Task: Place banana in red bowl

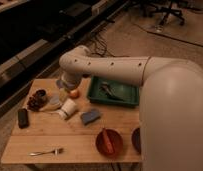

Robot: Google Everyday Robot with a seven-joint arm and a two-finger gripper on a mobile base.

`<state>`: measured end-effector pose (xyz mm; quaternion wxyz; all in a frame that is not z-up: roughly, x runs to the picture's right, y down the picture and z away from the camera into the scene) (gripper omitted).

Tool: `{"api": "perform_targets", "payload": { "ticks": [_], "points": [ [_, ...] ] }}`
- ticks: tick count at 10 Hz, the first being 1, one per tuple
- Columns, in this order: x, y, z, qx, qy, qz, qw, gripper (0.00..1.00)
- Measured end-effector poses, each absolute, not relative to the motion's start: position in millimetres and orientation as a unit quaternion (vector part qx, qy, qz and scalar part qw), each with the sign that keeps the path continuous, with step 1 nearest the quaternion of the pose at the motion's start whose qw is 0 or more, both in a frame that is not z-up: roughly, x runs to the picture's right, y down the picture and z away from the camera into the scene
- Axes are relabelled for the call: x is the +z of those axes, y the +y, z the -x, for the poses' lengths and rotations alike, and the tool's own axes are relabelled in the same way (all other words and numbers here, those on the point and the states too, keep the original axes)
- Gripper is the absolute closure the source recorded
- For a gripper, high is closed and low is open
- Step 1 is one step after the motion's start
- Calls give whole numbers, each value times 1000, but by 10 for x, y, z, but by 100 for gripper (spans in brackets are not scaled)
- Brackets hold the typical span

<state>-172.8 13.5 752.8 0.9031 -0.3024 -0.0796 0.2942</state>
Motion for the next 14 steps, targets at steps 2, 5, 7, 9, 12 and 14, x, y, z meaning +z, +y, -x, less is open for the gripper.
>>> {"api": "perform_targets", "payload": {
  "ticks": [2, 5, 7, 9, 12, 14],
  "points": [
    [7796, 61, 1898, 251, -99, 299, 915, 35],
    [7960, -72, 2074, 209, -124, 301, 922, 35],
    [7963, -166, 2201, 190, -138, 308, 922, 35],
    [8033, -171, 2596, 152, -158, 332, 917, 35],
    [8186, -71, 2796, 138, -170, 351, 910, 35],
    [8236, 64, 2913, 128, -173, 360, 908, 35]
  ]
}}
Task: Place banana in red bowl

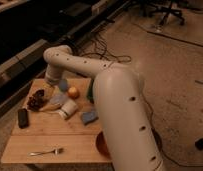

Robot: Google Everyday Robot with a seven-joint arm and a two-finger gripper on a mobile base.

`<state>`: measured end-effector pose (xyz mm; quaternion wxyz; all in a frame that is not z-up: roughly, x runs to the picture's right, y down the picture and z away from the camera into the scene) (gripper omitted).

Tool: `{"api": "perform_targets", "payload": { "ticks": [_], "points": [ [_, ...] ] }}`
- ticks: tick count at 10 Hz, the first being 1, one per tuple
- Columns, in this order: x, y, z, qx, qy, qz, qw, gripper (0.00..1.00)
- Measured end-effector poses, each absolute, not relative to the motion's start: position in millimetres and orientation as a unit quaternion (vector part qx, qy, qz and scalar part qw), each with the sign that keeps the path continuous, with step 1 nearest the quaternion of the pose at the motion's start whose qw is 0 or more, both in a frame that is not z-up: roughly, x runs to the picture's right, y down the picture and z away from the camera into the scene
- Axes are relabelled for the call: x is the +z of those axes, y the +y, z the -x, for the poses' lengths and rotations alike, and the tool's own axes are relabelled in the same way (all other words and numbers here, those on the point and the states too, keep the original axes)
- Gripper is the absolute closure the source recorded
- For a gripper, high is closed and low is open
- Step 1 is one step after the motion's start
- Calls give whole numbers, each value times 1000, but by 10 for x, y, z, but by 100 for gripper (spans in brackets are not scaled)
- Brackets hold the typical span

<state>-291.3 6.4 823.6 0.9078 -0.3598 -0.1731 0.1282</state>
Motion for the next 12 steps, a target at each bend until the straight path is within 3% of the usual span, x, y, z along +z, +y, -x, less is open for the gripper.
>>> {"api": "perform_targets", "payload": {
  "ticks": [7, 12],
  "points": [
    [8371, 616, 3283, 79, -158, 388, 905, 35],
    [8471, 845, 3127, 92, -123, 389, 908, 35]
  ]
}}
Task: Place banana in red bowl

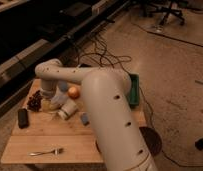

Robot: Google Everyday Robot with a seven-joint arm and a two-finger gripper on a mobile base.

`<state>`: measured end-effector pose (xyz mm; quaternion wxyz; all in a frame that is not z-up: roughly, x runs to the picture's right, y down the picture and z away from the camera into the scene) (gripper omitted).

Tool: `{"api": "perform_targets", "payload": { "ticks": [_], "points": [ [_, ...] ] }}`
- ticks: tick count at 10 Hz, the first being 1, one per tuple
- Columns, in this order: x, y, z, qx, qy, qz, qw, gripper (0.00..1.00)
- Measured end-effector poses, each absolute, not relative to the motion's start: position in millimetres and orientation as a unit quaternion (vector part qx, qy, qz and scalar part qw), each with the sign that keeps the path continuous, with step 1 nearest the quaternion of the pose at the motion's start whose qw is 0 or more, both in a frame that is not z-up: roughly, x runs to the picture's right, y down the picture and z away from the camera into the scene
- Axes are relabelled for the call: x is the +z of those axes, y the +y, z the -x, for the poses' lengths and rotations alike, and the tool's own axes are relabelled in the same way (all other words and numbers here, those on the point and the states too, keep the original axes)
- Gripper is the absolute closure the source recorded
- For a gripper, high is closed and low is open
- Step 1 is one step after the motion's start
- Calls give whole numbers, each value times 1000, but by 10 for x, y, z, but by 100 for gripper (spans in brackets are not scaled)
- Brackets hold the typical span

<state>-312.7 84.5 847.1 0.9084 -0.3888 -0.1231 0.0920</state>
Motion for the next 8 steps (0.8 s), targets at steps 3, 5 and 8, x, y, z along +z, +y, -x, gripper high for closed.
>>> {"api": "perform_targets", "payload": {
  "ticks": [3, 5, 8],
  "points": [
    [8592, 994, 2960, 106, -104, 391, 908, 35],
    [8654, 1052, 2957, 107, -101, 389, 909, 35],
    [8751, 969, 2911, 107, -99, 372, 917, 35]
  ]
}}
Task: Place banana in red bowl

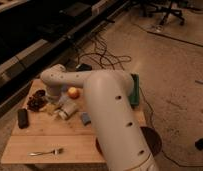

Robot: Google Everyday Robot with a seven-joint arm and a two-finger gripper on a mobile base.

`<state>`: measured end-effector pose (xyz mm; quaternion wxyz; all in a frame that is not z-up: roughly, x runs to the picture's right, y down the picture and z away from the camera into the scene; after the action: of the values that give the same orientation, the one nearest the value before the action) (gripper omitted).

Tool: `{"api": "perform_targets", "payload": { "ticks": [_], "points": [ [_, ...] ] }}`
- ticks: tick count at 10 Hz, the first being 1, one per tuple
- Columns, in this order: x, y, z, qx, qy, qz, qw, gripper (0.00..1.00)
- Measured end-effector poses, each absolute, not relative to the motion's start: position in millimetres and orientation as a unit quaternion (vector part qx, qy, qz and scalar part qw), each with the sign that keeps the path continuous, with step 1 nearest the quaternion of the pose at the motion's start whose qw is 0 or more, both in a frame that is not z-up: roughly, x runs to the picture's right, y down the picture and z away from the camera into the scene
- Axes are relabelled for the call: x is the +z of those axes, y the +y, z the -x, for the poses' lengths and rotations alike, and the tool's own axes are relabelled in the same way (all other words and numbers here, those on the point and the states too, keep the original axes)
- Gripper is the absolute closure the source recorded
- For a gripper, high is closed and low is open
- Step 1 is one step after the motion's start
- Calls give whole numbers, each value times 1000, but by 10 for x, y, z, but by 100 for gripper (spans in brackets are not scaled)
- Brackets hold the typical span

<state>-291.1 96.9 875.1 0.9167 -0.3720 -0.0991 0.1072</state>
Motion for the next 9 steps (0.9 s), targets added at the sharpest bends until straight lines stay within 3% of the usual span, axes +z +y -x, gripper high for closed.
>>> {"api": "perform_targets", "payload": {
  "ticks": [6, 9],
  "points": [
    [8995, 862, 2970, 102, -106, 368, 918, 36],
    [9036, 875, 3042, 99, -120, 372, 915, 59]
  ]
}}
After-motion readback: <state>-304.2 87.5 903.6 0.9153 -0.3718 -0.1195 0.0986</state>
